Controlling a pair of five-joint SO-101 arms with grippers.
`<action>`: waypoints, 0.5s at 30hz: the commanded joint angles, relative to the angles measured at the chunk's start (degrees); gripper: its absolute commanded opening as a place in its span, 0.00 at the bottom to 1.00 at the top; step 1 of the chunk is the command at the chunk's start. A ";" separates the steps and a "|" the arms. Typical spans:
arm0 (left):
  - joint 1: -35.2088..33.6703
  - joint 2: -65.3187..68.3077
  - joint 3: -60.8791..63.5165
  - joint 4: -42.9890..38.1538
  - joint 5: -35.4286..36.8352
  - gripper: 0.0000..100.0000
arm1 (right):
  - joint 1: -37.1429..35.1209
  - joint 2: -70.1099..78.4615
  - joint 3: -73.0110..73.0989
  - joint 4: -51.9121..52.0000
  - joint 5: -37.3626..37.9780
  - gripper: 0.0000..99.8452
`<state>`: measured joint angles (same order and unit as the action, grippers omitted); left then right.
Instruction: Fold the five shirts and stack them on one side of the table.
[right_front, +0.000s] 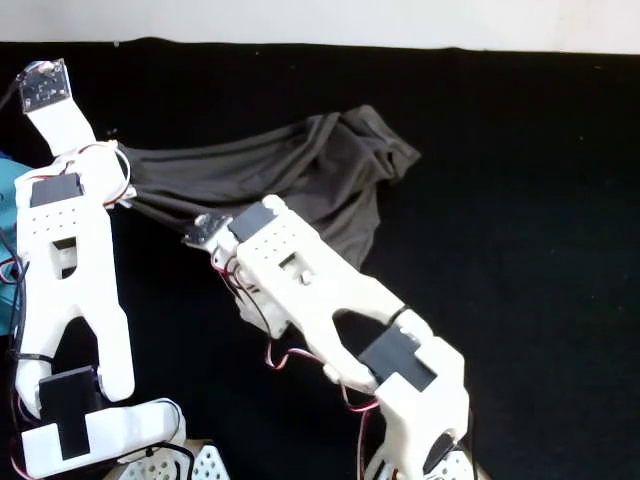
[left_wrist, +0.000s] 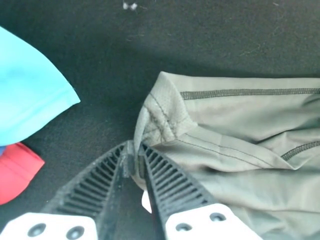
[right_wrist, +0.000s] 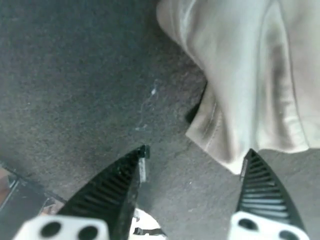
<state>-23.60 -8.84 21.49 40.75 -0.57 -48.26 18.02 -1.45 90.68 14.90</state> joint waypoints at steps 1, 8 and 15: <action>-0.75 -1.01 -0.31 -0.70 0.26 0.01 | 2.33 -0.13 3.12 -4.26 2.11 0.28; -0.75 -1.01 -0.31 -0.62 0.26 0.01 | 7.87 -0.13 13.49 -15.52 4.92 0.28; -0.31 -1.27 -0.31 4.13 0.26 0.01 | 12.88 -0.48 14.90 -17.80 4.57 0.01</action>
<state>-23.60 -8.84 21.49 42.07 -0.57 -37.19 17.76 12.70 73.10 19.21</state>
